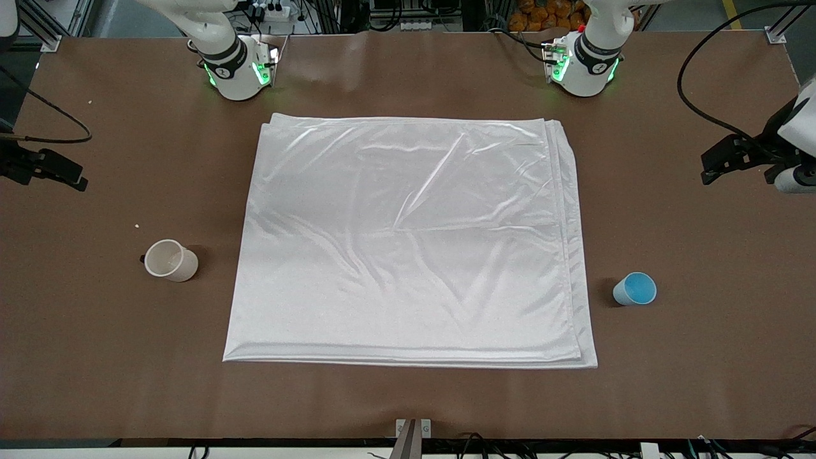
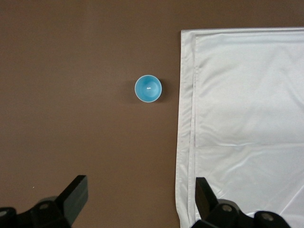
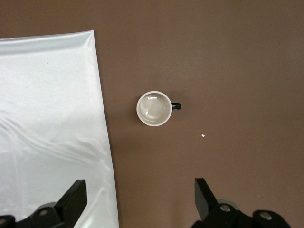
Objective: Place blue cup into white mug on cloth
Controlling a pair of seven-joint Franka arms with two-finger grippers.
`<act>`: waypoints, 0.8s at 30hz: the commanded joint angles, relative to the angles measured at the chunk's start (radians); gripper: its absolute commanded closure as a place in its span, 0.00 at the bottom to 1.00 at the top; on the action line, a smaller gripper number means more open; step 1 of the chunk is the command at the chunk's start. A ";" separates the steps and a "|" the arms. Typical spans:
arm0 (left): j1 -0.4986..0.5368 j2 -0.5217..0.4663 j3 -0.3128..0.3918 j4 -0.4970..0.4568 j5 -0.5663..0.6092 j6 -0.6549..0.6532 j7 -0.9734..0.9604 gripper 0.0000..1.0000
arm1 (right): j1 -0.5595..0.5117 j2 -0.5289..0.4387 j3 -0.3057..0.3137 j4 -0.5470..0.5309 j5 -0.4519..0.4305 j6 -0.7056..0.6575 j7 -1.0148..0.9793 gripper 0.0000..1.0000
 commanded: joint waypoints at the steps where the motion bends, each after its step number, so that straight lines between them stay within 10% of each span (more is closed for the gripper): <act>1: -0.004 0.018 -0.005 -0.038 0.036 0.060 0.003 0.00 | -0.011 -0.006 0.004 -0.084 0.016 0.076 -0.081 0.00; 24: 0.036 0.104 0.004 -0.181 0.069 0.288 0.006 0.00 | -0.118 0.169 0.002 -0.208 0.014 0.326 -0.784 0.00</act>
